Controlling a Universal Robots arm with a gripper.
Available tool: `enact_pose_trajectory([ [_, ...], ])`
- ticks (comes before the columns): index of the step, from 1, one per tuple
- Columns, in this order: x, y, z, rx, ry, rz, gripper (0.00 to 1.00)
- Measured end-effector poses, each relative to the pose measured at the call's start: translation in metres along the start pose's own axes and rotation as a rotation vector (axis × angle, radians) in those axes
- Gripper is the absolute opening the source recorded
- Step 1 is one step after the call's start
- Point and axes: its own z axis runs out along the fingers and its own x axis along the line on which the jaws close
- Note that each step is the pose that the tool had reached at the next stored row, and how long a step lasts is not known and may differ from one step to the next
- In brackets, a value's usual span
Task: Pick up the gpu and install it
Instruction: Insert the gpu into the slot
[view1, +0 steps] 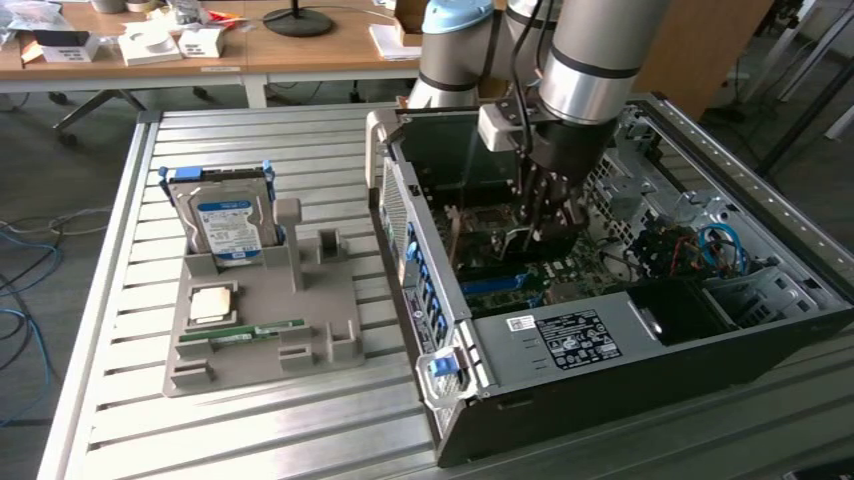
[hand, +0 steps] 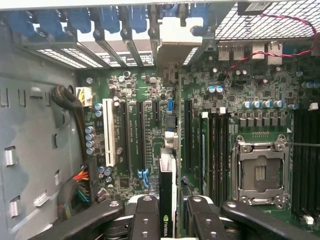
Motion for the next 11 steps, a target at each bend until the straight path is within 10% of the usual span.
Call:
enact_pose_trajectory([
  [11,-0.0001,0.0005,0.0092,0.0002,0.0002,0.0,0.26],
])
